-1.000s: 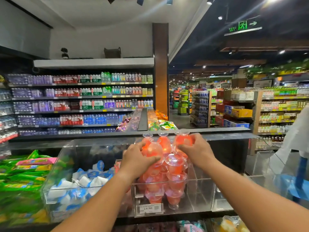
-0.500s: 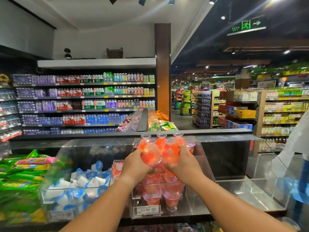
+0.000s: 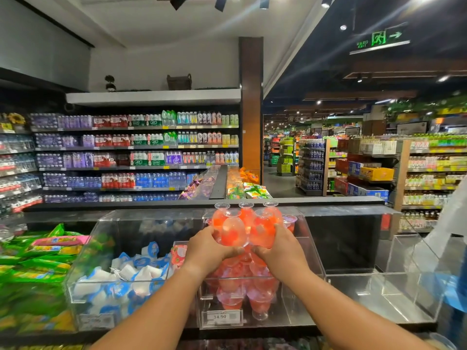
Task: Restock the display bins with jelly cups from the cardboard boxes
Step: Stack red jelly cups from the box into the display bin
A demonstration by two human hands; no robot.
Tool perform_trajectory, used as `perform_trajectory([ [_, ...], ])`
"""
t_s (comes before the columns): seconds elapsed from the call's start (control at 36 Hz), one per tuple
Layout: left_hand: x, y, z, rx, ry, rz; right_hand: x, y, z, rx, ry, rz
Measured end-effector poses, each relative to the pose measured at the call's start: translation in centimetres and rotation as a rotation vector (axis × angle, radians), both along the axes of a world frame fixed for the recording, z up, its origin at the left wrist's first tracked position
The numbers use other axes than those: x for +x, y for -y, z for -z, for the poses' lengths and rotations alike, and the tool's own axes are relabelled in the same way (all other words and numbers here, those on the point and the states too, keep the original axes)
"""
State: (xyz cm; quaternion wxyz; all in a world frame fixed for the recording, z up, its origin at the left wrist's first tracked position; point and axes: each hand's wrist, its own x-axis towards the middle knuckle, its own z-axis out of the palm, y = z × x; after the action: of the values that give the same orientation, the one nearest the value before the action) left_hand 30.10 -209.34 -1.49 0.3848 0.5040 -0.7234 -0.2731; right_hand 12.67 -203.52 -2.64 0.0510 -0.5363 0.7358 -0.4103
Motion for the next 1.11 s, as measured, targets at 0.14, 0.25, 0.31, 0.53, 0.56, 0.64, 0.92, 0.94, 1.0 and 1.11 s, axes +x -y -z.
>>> perform_trajectory([
  [0.14, -0.07, 0.16, -0.24, -0.023, 0.054, -0.020, 0.02, -0.17, -0.21, 0.022, -0.016, -0.017],
  [0.25, -0.04, 0.03, -0.12, -0.036, 0.077, -0.031, 0.15, -0.45, -0.29, 0.029, -0.020, -0.032],
  [0.31, 0.07, 0.03, -0.05, -0.036, 0.077, -0.040, 0.20, -0.46, -0.31, 0.030, -0.023, -0.038],
  [0.53, 0.33, -0.01, -0.18, -0.018, 0.047, -0.029, 0.23, -0.54, -0.35, 0.027, -0.026, -0.043],
  [0.56, 0.33, 0.03, -0.15, -0.021, 0.046, -0.027, 0.16, -0.53, -0.37, 0.031, -0.028, -0.042],
  [0.64, 0.26, 0.07, -0.11, -0.031, 0.049, -0.024, -0.03, -0.42, -0.37, 0.050, -0.041, -0.040],
  [0.92, 0.41, 0.08, -0.08, -0.017, 0.036, 0.002, -0.10, -0.08, -0.64, 0.050, -0.067, -0.038],
  [0.94, 0.46, 0.11, -0.04, -0.018, 0.038, 0.003, -0.06, -0.08, -0.65, 0.050, -0.069, -0.038],
  [1.0, 0.56, 0.18, -0.02, -0.007, 0.029, 0.008, 0.04, -0.12, -0.70, 0.048, -0.064, -0.039],
  [1.11, 0.67, 0.37, -0.18, -0.005, 0.035, 0.003, 0.19, -0.32, -0.78, 0.041, -0.059, -0.032],
])
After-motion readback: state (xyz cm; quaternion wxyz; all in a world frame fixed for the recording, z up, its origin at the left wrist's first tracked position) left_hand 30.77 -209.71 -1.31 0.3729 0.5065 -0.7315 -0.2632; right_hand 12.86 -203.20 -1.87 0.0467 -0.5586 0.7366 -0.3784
